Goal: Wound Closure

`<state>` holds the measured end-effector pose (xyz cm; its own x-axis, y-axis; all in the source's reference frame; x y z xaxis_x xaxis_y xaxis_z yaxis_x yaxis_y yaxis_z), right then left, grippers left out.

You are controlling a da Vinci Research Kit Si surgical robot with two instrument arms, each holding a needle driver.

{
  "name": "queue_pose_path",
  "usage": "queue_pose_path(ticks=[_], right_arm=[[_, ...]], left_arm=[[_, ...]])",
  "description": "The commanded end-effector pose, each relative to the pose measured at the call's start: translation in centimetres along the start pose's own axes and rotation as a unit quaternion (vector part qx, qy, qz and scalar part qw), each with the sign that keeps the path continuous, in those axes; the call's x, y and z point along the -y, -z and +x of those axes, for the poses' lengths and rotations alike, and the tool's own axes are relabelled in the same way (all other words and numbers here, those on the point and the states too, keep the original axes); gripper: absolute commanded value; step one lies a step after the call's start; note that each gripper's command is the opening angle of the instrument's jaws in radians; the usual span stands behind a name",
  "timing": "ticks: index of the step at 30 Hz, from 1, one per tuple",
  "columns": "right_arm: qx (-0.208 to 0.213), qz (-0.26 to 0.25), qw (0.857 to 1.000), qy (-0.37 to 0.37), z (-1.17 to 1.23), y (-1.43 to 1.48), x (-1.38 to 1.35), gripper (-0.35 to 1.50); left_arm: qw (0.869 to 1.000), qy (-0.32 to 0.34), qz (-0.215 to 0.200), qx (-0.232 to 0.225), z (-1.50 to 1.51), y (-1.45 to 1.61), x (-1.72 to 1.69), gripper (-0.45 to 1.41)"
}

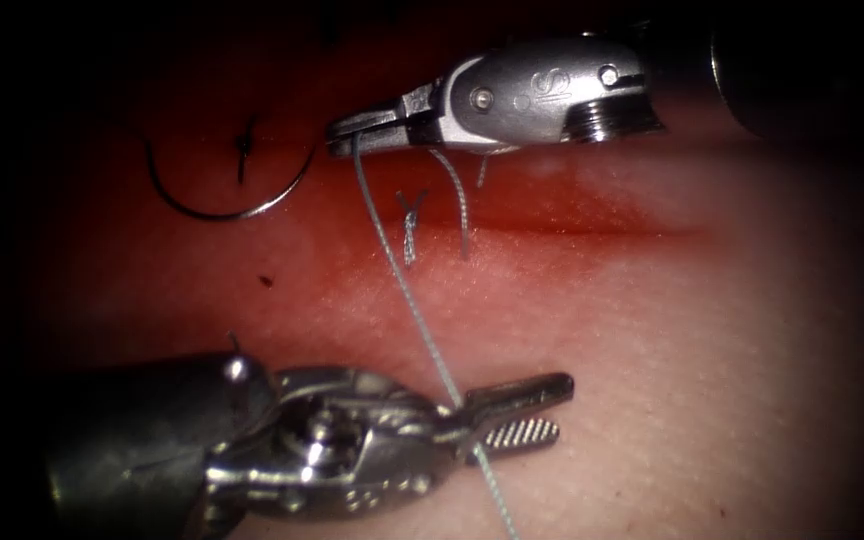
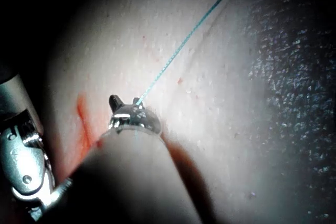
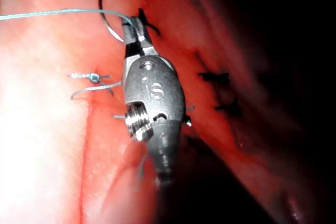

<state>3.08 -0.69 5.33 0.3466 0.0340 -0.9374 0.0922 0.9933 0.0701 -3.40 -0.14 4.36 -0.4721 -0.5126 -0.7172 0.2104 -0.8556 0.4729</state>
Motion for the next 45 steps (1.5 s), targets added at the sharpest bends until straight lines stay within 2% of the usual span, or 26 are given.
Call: queue_pose_path(ticks=[1, 3, 5, 9, 12, 15, 17, 19, 21, 24, 26, 27, 34, 37, 38, 42, 45], right_arm=[[0.0, -0.001, 1.0, 0.002, -0.02, -0.07, -0.06, -0.35], [0.0, -0.001, 1.0, -0.001, -0.03, -0.06, -0.06, -0.35], [0.001, -0.001, 1.0, -0.001, -0.04, -0.05, -0.06, -0.35], [0.002, -0.003, 1.0, -0.002, -0.06, -0.04, -0.08, -0.35], [0.003, -0.004, 1.0, -0.002, -0.07, -0.03, -0.09, -0.35], [0.003, -0.004, 1.0, -0.002, -0.08, -0.02, -0.11, -0.35], [0.003, -0.005, 1.0, -0.002, -0.09, -0.02, -0.11, -0.35], [0.003, -0.005, 1.0, -0.003, -0.09, -0.02, -0.11, -0.35], [0.003, -0.005, 1.0, -0.003, -0.09, -0.01, -0.11, -0.35], [0.003, -0.005, 1.0, -0.003, -0.09, -0.01, -0.11, -0.35], [0.003, -0.005, 1.0, -0.003, -0.09, -0.01, -0.11, -0.35], [0.003, -0.005, 1.0, -0.002, -0.09, -0.01, -0.11, -0.35], [0.004, -0.005, 1.0, -0.002, -0.11, -0.01, -0.12, -0.35], [0.004, -0.005, 1.0, -0.004, -0.12, -0.02, -0.11, -0.35], [0.004, -0.005, 1.0, -0.004, -0.12, -0.02, -0.11, -0.35], [0.004, -0.004, 1.0, -0.007, -0.12, -0.01, -0.1, -0.35], [0.003, -0.003, 1.0, -0.01, -0.11, 0.02, -0.09, -0.35]], left_arm=[[1.0, -0.003, 0.001, -0.001, -0.02, -0.05, 0.03, 0.19], [1.0, -0.006, 0.0, -0.002, -0.01, -0.03, 0.03, 0.25], [1.0, -0.009, 0.0, 0.002, 0.0, 0.0, 0.02, 0.42], [1.0, -0.015, -0.004, 0.006, 0.04, 0.07, 0.0, 0.51], [1.0, -0.018, -0.012, 0.006, 0.08, 0.11, 0.0, 0.51], [1.0, -0.025, -0.014, 0.007, 0.12, 0.12, -0.03, 0.42], [0.999, -0.029, -0.016, 0.009, 0.16, 0.11, -0.04, 0.52], [0.999, -0.035, -0.016, 0.011, 0.19, 0.09, -0.05, 0.54], [0.999, -0.035, -0.016, 0.008, 0.2, 0.1, -0.05, 0.44], [0.999, -0.036, -0.016, 0.007, 0.21, 0.1, -0.05, 0.44], [0.999, -0.036, -0.016, 0.006, 0.21, 0.09, -0.06, 0.4], [0.999, -0.037, -0.016, 0.005, 0.21, 0.08, -0.07, 0.32], [0.999, -0.038, -0.016, 0.002, 0.25, 0.11, -0.08, 0.24], [0.999, -0.042, -0.016, -0.007, 0.31, 0.13, -0.11, -0.18], [0.999, -0.049, -0.016, -0.009, 0.32, 0.13, -0.11, -0.45], [0.998, -0.052, -0.018, -0.013, 0.34, 0.17, -0.1, -0.45], [0.998, -0.05, -0.02, -0.018, 0.23, 0.27, -0.03, -0.45]])
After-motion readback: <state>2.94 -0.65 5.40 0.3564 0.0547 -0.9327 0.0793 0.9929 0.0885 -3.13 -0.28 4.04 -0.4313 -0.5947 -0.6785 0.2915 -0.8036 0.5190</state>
